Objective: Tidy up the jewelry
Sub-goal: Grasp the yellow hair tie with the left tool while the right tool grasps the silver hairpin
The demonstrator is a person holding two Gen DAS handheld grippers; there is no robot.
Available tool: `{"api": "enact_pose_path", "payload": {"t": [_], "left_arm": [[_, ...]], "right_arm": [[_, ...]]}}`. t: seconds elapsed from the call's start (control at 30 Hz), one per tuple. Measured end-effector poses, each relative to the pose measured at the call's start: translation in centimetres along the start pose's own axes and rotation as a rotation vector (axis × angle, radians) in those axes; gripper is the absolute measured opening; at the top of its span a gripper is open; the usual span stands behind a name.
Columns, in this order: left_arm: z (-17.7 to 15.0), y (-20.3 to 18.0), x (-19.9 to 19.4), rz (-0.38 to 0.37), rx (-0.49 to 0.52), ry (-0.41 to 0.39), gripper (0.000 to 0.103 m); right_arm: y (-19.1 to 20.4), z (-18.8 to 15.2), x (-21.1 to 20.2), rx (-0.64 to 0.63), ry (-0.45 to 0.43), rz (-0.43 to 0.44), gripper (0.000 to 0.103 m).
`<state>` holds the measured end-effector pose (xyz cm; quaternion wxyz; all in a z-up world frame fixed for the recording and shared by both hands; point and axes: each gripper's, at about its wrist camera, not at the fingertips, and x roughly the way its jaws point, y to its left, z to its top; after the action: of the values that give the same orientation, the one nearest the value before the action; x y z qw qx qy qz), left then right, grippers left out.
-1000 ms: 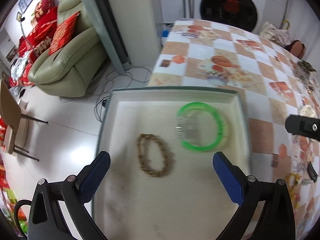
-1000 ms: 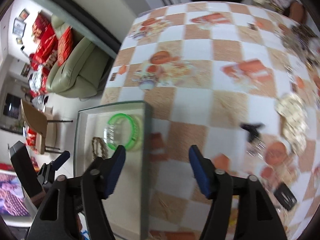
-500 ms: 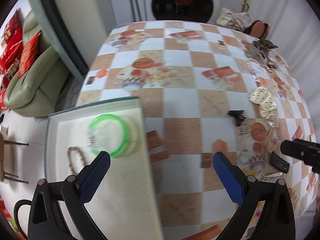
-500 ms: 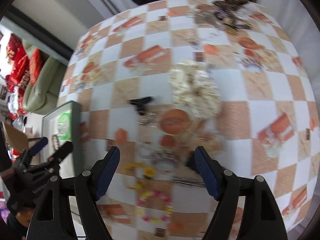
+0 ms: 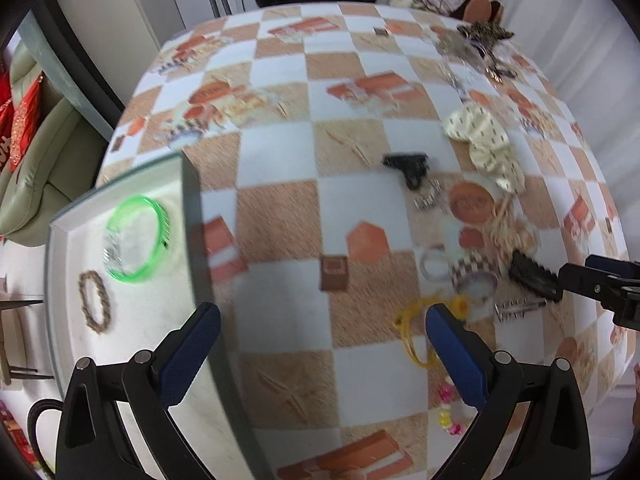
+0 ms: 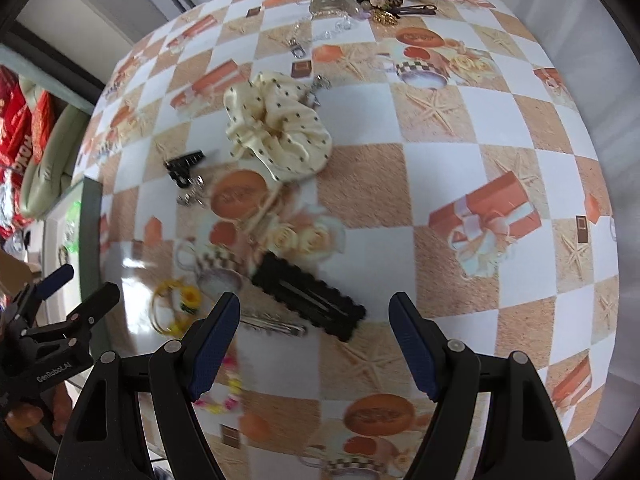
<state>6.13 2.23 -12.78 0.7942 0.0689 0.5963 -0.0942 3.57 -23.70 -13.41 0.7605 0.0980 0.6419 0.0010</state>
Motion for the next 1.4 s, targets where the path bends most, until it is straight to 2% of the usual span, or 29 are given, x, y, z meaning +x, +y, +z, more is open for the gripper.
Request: {"api": "enact_pose_path", "payload": {"t": [0.13,0.27,0.33,0.53,0.6,0.73,0.8,0.9,0.97,1.07,1.1,1.17,1.23,1.27,1.3,1.4], "left_arm": [[-0.7,-0.6,0.9,-0.037,-0.003,0.035,0.103],[-1.1,-1.3,1.9,-0.068,-0.006,0.059,0.103],[-1.2,-1.6,2.3,-0.075,-0.005,0.068,0.095],[-1.1,-2.4,3.2,-0.104,0.012,0.086,0.094],[-1.1,-2.7,3.5,-0.116,0.027,0.092,0.08],[-1.0,-3.2,3.9,-0.124,0.047,0.097,0.078],[-0.9,-3.4,4.0,-0.13,0.052,0.094,0.072],[-0.7,-3.7,4.0,-0.142,0.059,0.093,0.07],[-0.7,-4.1,4.0,-0.15,0.065,0.091,0.061],[-0.7,-4.5,4.0,-0.164,0.075,0.094,0.058],[-0.8,-4.6,4.0,-0.167,0.081,0.094,0.05],[-0.8,-4.9,3.9,-0.171,0.095,0.093,0.041],[-0.7,-5.2,4.0,-0.176,0.102,0.09,0.022],[-0.7,-5.1,4.0,-0.182,0.1,0.094,0.009],[-0.7,-5.0,4.1,-0.186,0.094,0.097,0.009],[-0.8,-4.8,3.9,-0.202,0.081,0.087,0.009]], "right_arm": [[-0.3,-0.9,0.3,-0.056,0.006,-0.027,0.08],[0.7,-1.7,0.4,-0.134,0.001,0.008,0.08],[1.5,-2.0,0.6,-0.175,-0.004,0.028,0.078],[3.6,-2.8,1.4,-0.277,-0.007,0.088,0.053],[4.1,-3.0,1.8,-0.313,-0.009,0.096,0.045],[4.9,-3.3,2.5,-0.409,-0.013,0.094,0.042],[5.2,-3.4,2.8,-0.445,-0.005,0.096,0.041],[5.4,-3.5,3.3,-0.482,-0.007,0.066,0.041],[5.6,-3.4,3.5,-0.493,-0.008,0.051,0.041],[5.5,-3.2,3.6,-0.466,-0.008,0.047,0.041],[5.6,-3.1,3.6,-0.452,-0.008,0.049,0.041],[5.7,-3.0,3.7,-0.425,-0.009,0.04,0.04],[6.0,-3.1,3.8,-0.421,-0.017,-0.004,0.029],[6.0,-3.1,3.7,-0.418,-0.024,-0.029,0.02],[5.8,-3.1,3.7,-0.407,-0.028,-0.036,0.017],[5.0,-2.6,3.6,-0.358,-0.02,-0.004,0.017]]}}
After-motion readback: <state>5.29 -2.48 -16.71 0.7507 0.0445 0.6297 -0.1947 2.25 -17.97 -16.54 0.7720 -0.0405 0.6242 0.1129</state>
